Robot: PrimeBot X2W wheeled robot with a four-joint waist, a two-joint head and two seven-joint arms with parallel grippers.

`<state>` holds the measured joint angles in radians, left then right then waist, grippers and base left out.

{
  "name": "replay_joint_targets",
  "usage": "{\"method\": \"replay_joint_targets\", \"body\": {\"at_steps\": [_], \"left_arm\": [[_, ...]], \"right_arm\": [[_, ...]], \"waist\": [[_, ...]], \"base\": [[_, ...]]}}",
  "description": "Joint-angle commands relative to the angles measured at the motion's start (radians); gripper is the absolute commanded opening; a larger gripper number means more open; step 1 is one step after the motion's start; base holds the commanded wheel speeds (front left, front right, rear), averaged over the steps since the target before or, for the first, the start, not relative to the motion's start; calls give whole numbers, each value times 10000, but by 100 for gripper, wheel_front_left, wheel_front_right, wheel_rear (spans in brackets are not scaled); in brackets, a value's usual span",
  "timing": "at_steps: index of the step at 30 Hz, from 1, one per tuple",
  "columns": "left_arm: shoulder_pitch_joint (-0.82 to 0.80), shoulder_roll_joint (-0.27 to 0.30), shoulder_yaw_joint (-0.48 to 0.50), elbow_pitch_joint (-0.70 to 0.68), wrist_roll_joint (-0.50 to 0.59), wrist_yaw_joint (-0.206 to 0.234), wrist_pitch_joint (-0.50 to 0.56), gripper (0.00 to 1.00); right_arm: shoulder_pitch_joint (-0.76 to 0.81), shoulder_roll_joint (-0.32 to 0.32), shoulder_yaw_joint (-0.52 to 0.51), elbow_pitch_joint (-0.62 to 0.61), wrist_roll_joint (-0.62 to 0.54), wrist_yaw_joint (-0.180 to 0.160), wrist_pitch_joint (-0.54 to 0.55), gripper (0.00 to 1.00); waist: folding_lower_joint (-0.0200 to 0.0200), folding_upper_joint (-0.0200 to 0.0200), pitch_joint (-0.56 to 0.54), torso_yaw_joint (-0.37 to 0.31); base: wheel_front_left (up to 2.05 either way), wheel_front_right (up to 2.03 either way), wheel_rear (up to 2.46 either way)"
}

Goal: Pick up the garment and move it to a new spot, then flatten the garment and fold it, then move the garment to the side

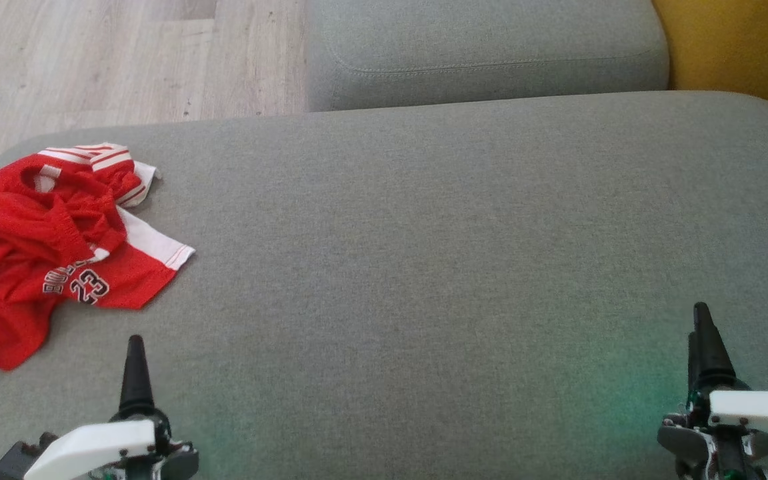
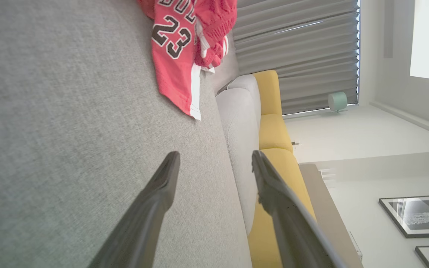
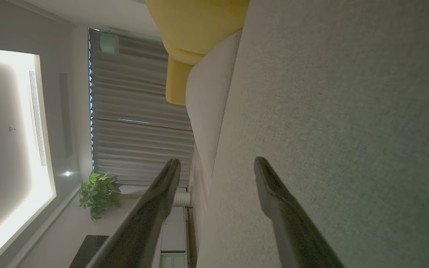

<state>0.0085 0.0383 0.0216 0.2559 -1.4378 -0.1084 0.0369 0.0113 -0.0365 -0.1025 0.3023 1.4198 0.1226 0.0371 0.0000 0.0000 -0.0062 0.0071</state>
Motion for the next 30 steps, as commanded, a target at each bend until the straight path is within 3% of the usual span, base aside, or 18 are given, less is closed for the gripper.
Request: {"method": "replay_joint_targets", "body": {"at_steps": [1,30], "left_arm": [[-266,58,-59,-471,346,35,-95,100],[102,120,-1069,-945,5513,59,-957,100]], "right_arm": [[-299,-45,102,-483,-405,19,-125,100],[-9,-73,1039,-1140,-5215,38,-979,100]], "waist": [[0,0,0,11],[0,0,-13,233]], "base": [[0,0,0],[0,0,0]]}}
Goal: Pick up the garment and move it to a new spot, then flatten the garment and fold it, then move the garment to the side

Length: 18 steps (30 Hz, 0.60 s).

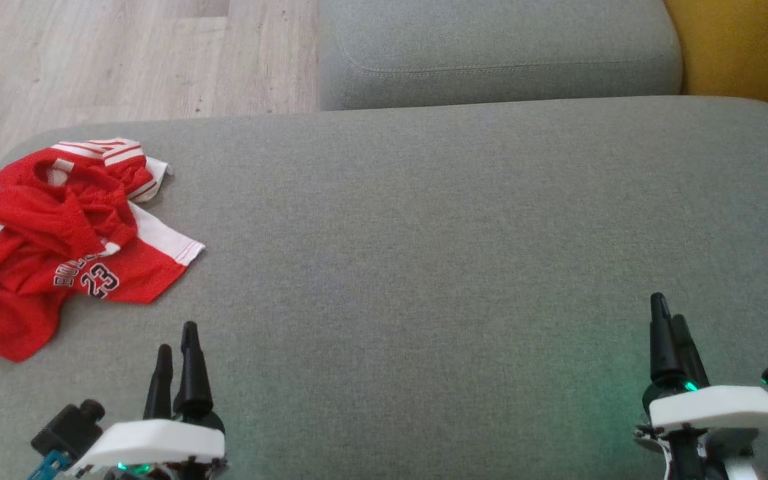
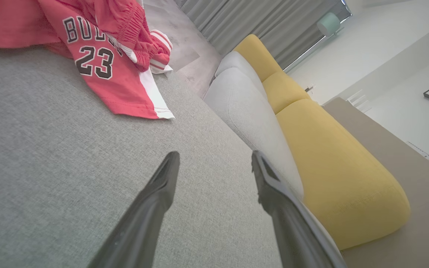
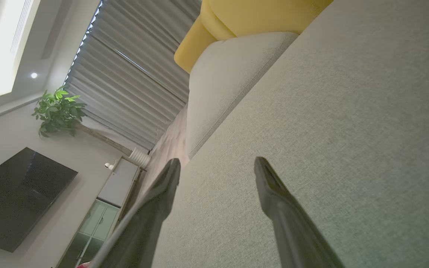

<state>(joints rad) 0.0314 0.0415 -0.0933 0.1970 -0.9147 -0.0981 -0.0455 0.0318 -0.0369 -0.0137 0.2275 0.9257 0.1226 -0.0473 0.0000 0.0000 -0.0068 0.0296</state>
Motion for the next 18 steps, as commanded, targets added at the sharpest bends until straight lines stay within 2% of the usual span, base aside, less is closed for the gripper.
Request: {"method": "replay_joint_targets", "body": {"at_steps": [1,18], "left_arm": [[-118,89,53,-350,409,-43,-162,100],[47,104,-270,-112,2432,86,-667,100]], "right_arm": [[-206,-70,183,-386,-397,38,-165,100],[-155,-86,623,-140,-2562,49,-664,100]], "waist": [[0,0,-17,19],[0,0,-177,130]], "base": [[0,0,0],[0,0,0]]}}
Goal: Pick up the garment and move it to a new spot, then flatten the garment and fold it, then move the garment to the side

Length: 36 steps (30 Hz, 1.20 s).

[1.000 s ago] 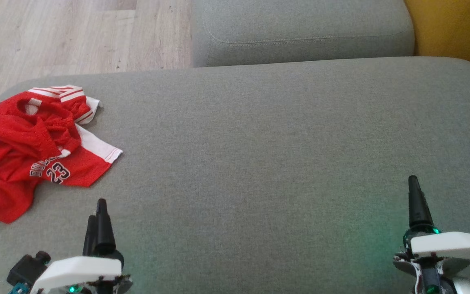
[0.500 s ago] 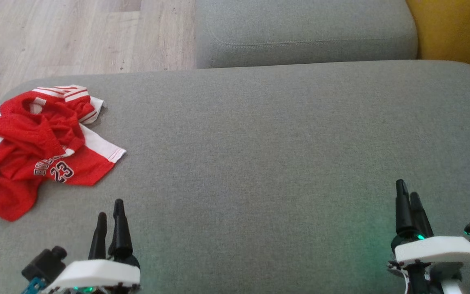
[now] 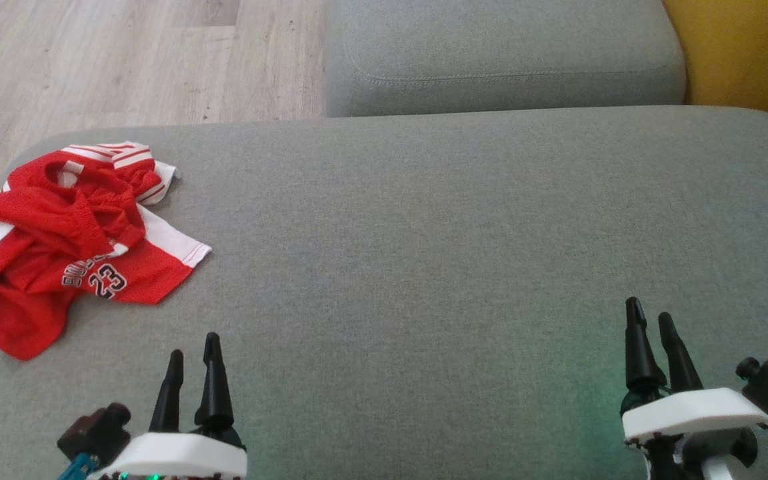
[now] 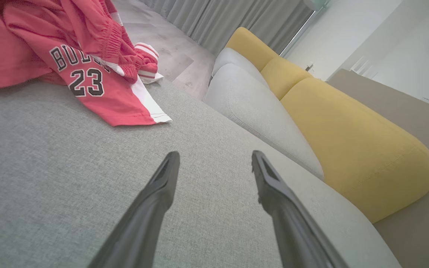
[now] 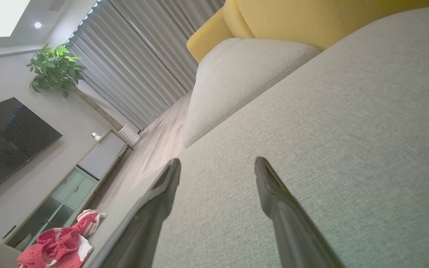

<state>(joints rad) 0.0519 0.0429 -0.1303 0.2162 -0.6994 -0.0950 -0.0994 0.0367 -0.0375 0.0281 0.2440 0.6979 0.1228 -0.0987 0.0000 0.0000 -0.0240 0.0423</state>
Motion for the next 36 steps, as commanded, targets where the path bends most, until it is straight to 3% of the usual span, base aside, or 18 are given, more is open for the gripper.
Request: {"method": "replay_joint_targets", "body": {"at_steps": [1,36], "left_arm": [[-150,90,82,-290,390,67,-158,100],[-20,107,-405,197,4081,494,-1167,100]], "right_arm": [[-207,-81,231,-277,-413,48,-180,100],[-430,-113,1016,307,-4789,69,-1180,100]], "waist": [[0,0,-12,7],[0,0,-188,190]], "base": [[0,0,0],[0,0,0]]}}
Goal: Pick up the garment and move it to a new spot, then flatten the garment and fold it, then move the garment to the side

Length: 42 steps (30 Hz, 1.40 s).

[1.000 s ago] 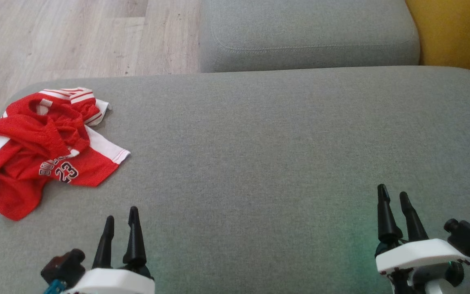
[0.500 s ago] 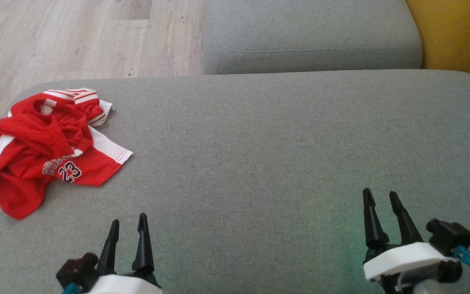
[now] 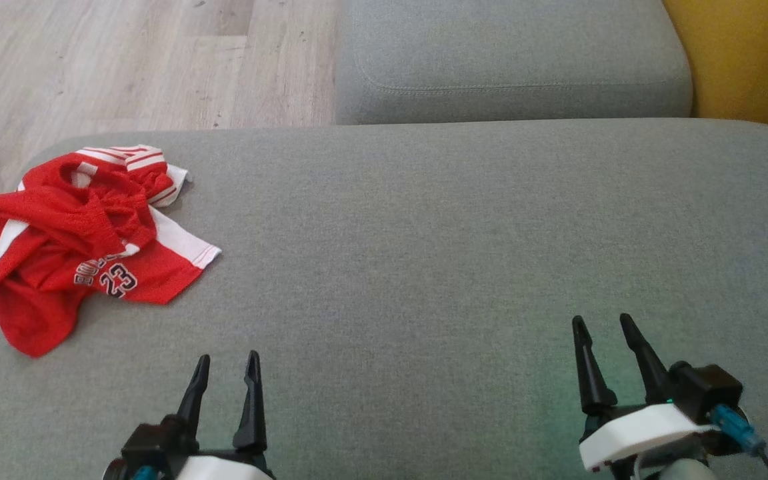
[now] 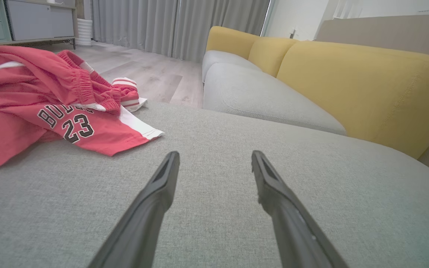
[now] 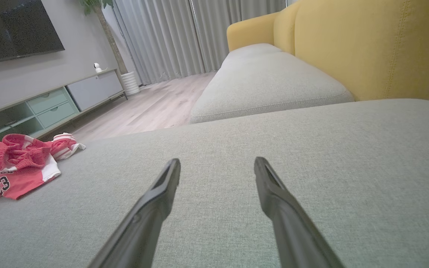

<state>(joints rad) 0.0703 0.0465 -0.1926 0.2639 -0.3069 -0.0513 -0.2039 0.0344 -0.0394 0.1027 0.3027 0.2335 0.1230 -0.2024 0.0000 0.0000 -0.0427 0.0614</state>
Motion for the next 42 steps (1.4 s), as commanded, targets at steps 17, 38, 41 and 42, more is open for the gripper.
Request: {"method": "replay_joint_targets", "body": {"at_steps": [17,38,41,42], "left_arm": [[-55,98,175,136,1462,360,-575,100],[-50,205,285,190,1080,569,-549,100],[-57,215,271,186,1063,581,-541,100],[-61,220,264,186,1054,586,-538,100]], "right_arm": [[-248,-108,536,-270,-1925,77,-594,100],[-263,-108,384,-166,-1624,77,-594,100],[-266,-108,374,-174,-1603,77,-594,100],[-267,-108,369,-182,-1588,77,-594,100]], "waist": [[0,0,-172,55],[0,0,-108,74],[0,0,-105,80],[0,0,-105,86]], "base": [[0,0,0],[0,0,0],[0,0,0],[0,0,0]]}}
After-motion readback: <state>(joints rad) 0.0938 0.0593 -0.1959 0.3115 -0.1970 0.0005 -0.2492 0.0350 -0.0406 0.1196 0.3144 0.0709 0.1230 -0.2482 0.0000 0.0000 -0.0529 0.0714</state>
